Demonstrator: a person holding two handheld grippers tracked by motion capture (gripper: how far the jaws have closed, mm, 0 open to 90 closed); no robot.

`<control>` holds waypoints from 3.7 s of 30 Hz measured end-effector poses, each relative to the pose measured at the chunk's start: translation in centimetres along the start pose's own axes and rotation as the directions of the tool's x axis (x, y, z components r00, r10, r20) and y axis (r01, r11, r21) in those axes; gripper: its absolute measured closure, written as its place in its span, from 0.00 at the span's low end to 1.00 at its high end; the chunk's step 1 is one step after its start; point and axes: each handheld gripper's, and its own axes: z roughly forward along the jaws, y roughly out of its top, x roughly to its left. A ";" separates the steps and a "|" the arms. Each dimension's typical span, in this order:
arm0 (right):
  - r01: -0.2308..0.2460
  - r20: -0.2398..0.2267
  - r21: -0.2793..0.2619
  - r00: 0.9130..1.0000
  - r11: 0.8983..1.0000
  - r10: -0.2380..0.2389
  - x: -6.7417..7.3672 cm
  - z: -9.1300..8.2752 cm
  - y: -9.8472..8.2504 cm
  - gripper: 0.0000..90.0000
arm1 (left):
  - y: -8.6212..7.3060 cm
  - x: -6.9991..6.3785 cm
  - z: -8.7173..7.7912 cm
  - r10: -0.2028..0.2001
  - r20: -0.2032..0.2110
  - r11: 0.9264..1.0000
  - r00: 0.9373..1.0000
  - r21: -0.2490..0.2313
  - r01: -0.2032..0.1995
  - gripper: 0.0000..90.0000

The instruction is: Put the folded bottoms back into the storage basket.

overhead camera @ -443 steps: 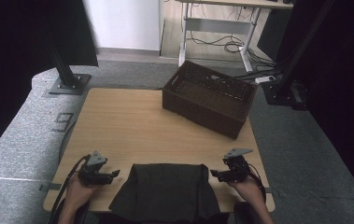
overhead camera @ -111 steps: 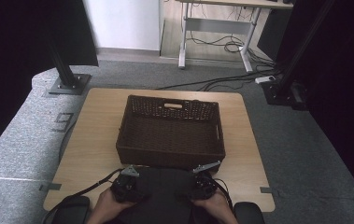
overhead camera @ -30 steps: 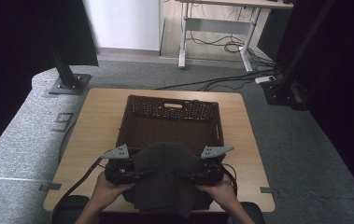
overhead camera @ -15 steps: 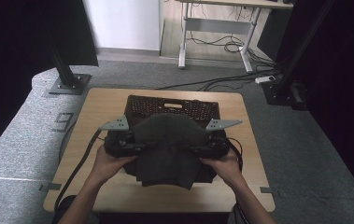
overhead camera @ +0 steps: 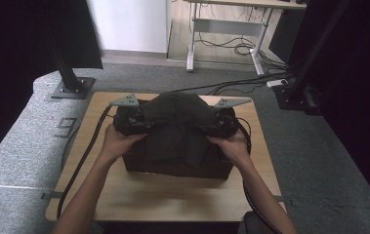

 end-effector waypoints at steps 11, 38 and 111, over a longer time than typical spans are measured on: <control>-0.027 0.072 0.023 0.997 0.999 0.025 -3.8 2.9 0.2 0.63 | -0.3 4.7 3.0 -0.010 -0.012 0.999 1.000 0.040 0.010 0.68; -0.179 0.167 0.253 0.976 0.951 0.139 -7.0 9.5 -5.2 0.74 | -5.3 7.4 8.8 -0.064 -0.125 0.934 0.990 0.342 0.103 0.68; 0.043 0.351 0.199 0.930 0.979 -0.112 -1.7 -4.2 -9.4 0.00 | -10.0 -0.2 -3.0 0.079 -0.339 0.970 0.938 0.245 0.007 0.00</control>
